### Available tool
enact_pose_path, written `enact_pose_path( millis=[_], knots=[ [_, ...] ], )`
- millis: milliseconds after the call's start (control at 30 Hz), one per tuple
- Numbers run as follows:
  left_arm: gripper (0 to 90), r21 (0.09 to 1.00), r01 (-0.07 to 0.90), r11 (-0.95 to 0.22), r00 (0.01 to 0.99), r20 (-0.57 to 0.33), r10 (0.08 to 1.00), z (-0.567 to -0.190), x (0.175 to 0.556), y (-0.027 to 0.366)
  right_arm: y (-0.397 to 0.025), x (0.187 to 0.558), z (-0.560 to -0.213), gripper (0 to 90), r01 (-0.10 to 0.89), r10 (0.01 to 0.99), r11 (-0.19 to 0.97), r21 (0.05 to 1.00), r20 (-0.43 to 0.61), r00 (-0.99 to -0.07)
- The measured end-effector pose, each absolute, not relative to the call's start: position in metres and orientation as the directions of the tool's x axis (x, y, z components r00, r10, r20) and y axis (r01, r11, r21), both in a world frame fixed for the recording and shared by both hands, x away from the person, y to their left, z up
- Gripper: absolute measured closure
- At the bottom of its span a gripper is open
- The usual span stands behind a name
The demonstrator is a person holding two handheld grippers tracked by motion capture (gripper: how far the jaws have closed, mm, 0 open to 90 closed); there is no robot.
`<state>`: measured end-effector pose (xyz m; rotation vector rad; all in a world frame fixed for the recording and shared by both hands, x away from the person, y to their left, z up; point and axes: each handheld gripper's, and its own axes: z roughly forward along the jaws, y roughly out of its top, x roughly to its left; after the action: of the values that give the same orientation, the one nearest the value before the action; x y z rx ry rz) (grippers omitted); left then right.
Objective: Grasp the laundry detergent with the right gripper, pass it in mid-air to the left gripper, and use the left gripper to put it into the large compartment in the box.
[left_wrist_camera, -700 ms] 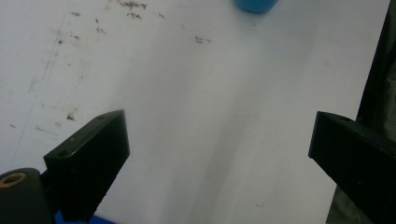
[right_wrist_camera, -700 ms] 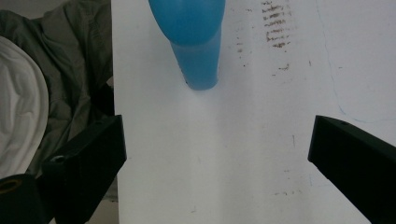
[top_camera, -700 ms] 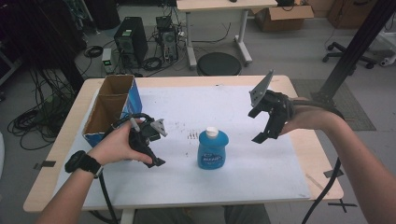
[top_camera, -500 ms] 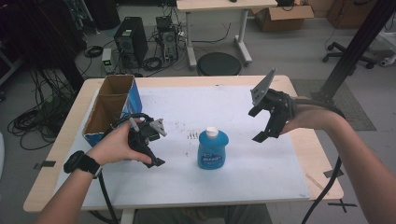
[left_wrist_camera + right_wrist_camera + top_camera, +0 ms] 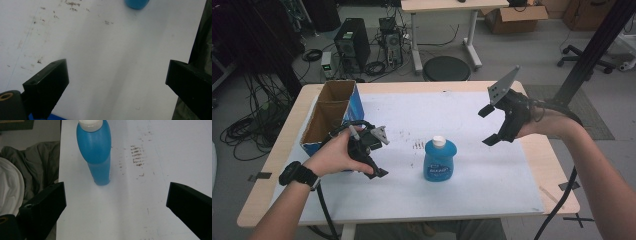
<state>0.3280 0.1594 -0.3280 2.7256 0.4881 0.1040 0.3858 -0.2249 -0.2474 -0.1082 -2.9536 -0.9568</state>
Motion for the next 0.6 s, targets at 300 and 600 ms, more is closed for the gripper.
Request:
enact_pose_path(
  millis=[300,600],
  knots=[
    [5.4,0.371,0.325,-0.87,0.935,0.009,0.354,-0.325,0.324,0.162,-0.224,0.384,-0.269,2.0,0.076,0.045,0.748,0.659,0.064,-0.997],
    [5.4,0.376,0.323,-0.868,0.936,0.009,0.352,-0.322,0.322,0.161,-0.216,0.377,-0.287,1.9,0.063,0.02,0.681,0.73,0.068,-0.998]
  ],
)
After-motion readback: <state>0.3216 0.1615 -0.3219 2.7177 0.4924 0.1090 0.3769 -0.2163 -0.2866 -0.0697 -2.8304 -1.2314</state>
